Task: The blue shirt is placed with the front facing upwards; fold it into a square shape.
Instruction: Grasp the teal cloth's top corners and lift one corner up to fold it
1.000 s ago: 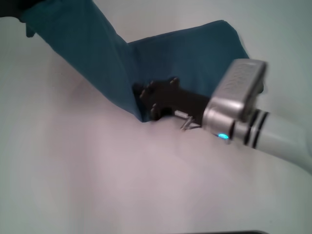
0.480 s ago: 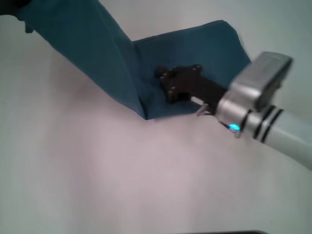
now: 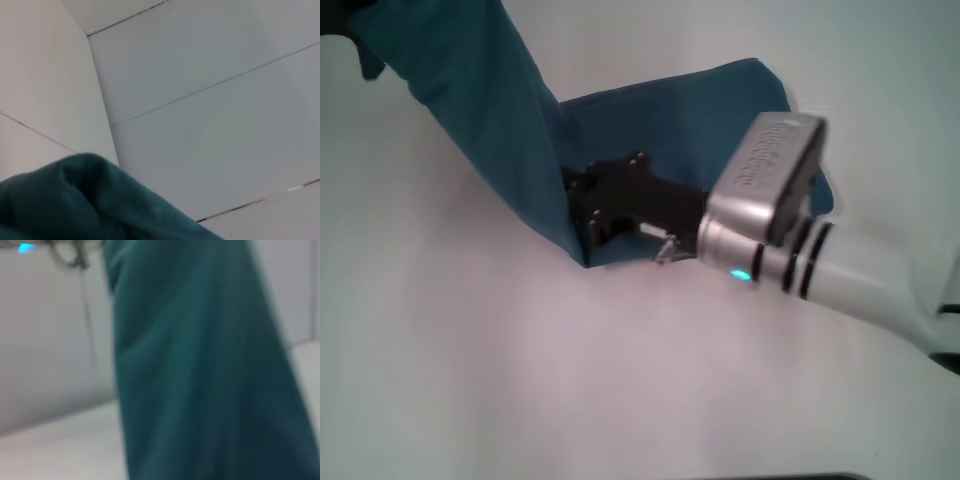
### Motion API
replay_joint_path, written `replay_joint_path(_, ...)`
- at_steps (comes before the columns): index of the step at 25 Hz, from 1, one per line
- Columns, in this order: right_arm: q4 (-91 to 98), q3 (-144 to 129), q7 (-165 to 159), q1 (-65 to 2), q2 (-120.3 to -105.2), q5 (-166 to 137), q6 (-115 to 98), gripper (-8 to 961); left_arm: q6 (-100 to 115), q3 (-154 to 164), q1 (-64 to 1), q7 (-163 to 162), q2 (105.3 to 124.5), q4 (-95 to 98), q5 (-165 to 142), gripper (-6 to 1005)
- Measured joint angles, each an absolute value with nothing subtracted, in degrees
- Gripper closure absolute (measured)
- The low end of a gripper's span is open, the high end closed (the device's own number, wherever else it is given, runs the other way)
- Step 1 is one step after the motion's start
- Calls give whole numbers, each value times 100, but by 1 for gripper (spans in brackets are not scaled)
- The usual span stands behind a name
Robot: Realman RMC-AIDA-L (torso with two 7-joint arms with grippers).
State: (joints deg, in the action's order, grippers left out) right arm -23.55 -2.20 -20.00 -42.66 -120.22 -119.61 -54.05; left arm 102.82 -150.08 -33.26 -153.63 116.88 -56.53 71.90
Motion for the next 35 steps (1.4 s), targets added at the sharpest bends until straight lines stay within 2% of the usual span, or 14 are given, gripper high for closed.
replay_joint_path(3, -2211, -152, -2108, -3848, -11936, -11961, -6016, 938, 10243, -15011, -3323, -15363, 11670, -5637, 7190, 952)
replay_joint_path(8, -1520, -20, -2809, -3213, -11884, -11963, -7169, 938, 10127, -14995, -3326, -15363, 11656, -5608, 7153, 953)
replay_joint_path(15, -274, -85, -4035, -2829, -11966, -11971, -7992, 938, 10120, -14967, -3329, -15363, 11675, -5607, 7157, 953)
replay_joint_path(19, -507, -328, -3743, -3028, -12030, -12114, -7587, 938, 10144, -14978, -3321, -15363, 11684, -5607, 7167, 953)
replay_joint_path(31, -2004, -421, -3276, -4404, -12032, -13226, -5351, 938, 10149, -15008, -3360, -15377, 11674, -5608, 7176, 953)
replay_joint_path(35, -2043, -139, -3363, -4207, -11962, -13388, -5702, 938, 10114, -14996, -3377, -15382, 11643, -5607, 7181, 952)
